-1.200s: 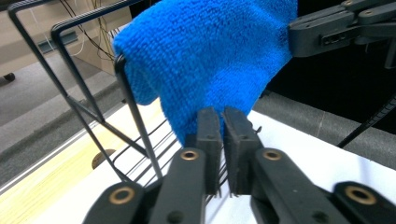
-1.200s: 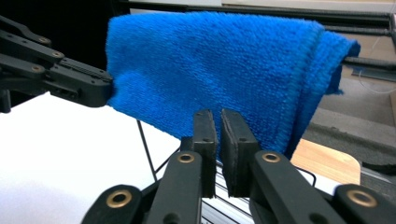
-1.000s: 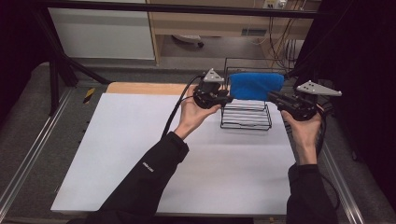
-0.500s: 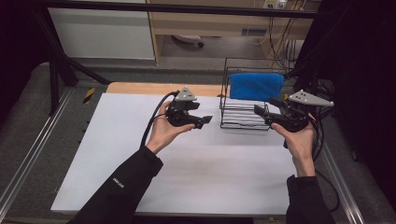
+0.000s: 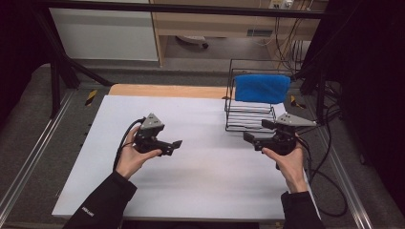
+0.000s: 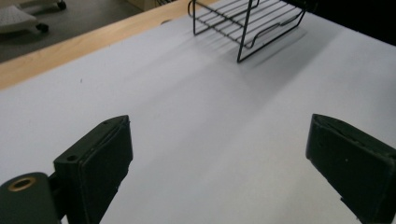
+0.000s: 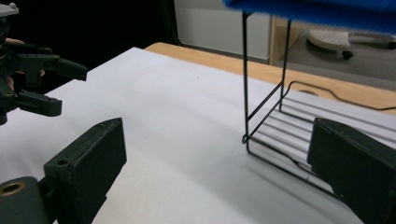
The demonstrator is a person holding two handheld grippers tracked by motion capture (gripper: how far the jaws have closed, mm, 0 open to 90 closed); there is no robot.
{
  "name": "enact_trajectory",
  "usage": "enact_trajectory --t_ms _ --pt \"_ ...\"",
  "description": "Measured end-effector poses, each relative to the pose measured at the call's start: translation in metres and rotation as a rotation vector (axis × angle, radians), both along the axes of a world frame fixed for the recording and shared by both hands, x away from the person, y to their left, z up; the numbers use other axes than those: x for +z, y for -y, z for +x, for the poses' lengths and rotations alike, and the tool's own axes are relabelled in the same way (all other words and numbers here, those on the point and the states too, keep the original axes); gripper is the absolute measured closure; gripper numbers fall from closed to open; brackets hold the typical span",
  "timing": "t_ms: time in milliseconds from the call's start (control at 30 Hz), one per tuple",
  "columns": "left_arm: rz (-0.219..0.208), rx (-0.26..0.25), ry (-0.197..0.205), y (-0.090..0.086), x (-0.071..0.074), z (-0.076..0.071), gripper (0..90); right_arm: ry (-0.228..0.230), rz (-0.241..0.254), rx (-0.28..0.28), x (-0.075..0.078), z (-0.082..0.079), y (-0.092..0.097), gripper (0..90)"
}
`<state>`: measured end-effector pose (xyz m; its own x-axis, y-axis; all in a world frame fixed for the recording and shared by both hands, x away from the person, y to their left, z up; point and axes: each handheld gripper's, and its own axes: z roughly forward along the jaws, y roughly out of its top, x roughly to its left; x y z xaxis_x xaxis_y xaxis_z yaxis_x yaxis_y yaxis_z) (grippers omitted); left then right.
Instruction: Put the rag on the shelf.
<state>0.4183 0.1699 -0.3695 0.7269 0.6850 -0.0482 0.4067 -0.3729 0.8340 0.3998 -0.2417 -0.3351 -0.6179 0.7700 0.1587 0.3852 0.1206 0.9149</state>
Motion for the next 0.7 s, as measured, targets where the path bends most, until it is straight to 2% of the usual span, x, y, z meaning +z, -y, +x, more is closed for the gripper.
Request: enact_trajectory --t_ms 100,200,267,467,533,600,700 --pt "-0.015 0.008 -0.013 -0.016 -0.012 -0.01 7.3 -0.005 -0.005 0.012 -0.012 -0.004 -0.003 3.9" --pt "-0.021 0.014 -0.024 -0.032 -0.022 -0.018 7.4 -0.029 -0.021 0.022 -0.026 -0.008 -0.003 2.4" --pt "-0.024 0.019 -0.029 -0.042 -0.029 -0.022 7.4 -0.048 -0.014 0.026 -0.037 -0.01 -0.002 2.0" --pt "-0.018 0.045 -0.038 -0.07 -0.045 -0.034 7.4 -0.106 -0.046 0.018 -0.071 -0.02 0.011 0.8" --pt "-0.004 0.05 -0.035 -0.078 -0.049 -0.037 7.4 -0.123 -0.05 0.023 -0.08 -0.023 0.015 0.7" --pt "0.001 0.056 -0.033 -0.085 -0.053 -0.04 7.4 -0.128 -0.058 0.031 -0.086 -0.027 0.019 0.7" --pt "-0.012 0.06 -0.042 -0.094 -0.059 -0.043 7.5 -0.126 -0.057 0.043 -0.094 -0.033 0.024 0.7"
